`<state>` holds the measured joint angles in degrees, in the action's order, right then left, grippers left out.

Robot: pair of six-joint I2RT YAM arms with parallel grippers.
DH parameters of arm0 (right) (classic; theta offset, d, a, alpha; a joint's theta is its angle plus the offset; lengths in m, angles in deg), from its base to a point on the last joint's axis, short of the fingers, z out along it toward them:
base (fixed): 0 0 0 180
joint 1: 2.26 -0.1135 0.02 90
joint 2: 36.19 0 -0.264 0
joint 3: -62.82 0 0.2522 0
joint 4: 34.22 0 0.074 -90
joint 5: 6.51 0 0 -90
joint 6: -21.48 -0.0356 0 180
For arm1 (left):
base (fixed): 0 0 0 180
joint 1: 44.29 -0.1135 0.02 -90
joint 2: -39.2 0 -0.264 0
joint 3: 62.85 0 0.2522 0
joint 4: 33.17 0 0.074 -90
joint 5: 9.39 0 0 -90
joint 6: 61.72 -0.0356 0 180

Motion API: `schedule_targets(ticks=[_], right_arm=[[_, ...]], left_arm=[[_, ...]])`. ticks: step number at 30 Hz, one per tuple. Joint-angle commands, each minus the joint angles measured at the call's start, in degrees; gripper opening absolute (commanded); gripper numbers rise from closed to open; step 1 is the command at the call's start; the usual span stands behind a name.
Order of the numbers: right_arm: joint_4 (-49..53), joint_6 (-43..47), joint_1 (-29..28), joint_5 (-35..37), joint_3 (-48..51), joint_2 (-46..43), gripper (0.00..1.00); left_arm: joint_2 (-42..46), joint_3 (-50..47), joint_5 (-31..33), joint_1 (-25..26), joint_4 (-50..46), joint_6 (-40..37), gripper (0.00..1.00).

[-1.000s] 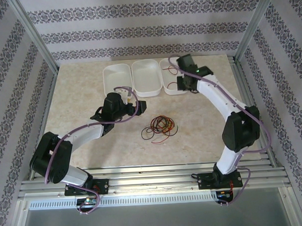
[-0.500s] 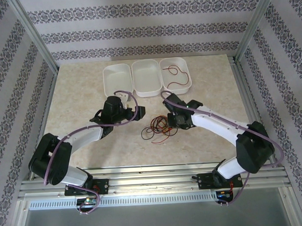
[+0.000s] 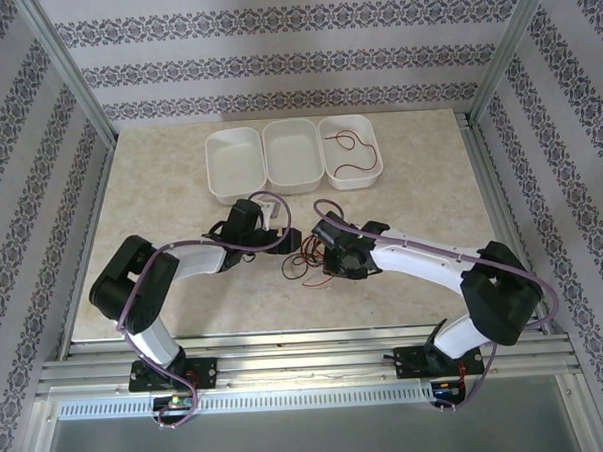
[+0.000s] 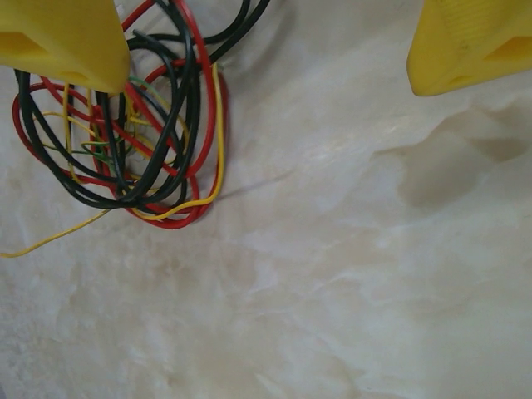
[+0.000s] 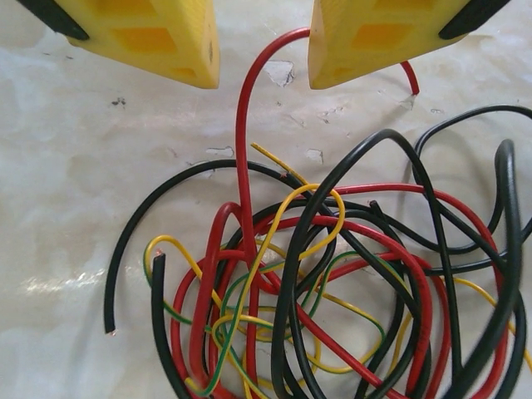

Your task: Untangle the cables

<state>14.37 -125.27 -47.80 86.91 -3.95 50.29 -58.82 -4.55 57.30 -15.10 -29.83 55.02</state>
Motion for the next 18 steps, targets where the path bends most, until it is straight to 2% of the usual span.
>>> schedule_targets(ticks=[1,11,14,18], right_arm=[[-2.6,-1.9,-0.4,-1.3,1.4,1.3,0.35],[-7.8,-1.9,1.6,-3.3,4.5,2.5,0.29],[-8.8,-1.7,2.0,-3.6,5.1,2.5,0.22],[-8.1,-1.1,2.1,-2.7,4.9,1.6,0.07]], left_arm=[[-2.5,2.8,-3.2,1.6,2.2,1.8,0.83],[-7.3,6.0,-4.3,4.3,1.0,1.3,0.67],[-7.9,6.6,-3.3,4.5,-0.1,0.5,0.61],[-8.8,7.1,-3.4,4.6,0.0,0.6,0.44]])
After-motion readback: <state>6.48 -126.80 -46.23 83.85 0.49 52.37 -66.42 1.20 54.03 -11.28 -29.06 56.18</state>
